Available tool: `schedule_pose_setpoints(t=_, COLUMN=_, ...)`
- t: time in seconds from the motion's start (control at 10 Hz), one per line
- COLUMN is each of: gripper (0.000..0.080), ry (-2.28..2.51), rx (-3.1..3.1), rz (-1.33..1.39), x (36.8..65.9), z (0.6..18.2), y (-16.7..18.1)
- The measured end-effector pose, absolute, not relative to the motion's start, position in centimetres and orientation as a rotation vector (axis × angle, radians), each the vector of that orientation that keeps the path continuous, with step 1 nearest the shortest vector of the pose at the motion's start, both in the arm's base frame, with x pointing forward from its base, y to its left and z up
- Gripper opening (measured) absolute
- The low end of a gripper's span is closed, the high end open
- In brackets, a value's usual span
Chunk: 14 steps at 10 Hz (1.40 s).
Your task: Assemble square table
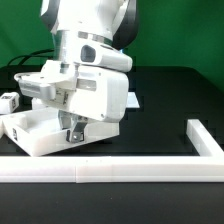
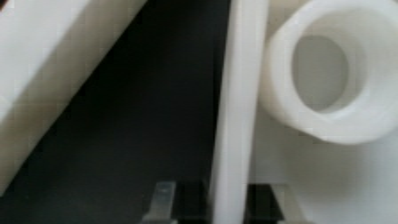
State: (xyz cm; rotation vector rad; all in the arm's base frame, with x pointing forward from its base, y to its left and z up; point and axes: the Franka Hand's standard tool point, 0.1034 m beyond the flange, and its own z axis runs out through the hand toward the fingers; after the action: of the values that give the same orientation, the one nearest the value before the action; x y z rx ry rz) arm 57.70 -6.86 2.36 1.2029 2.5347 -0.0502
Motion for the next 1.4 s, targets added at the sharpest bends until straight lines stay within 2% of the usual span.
schedule_pose_setpoints(t=0.3, gripper=0.0075, ry=2.596, rx=1.106, rz=-0.076, x=57.1, z=1.9, y=-6.1)
schedule_pose_setpoints(t=0.7, gripper=0.0065, ry=2.642, rx=1.084, rz=-0.125, x=57.8, z=1.8, y=-1.0)
schedule_pose_setpoints(t=1.4, gripper=0.0063, ry=2.738, rx=0.850, rz=-0.194, x=57.4, z=1.5, y=-1.2)
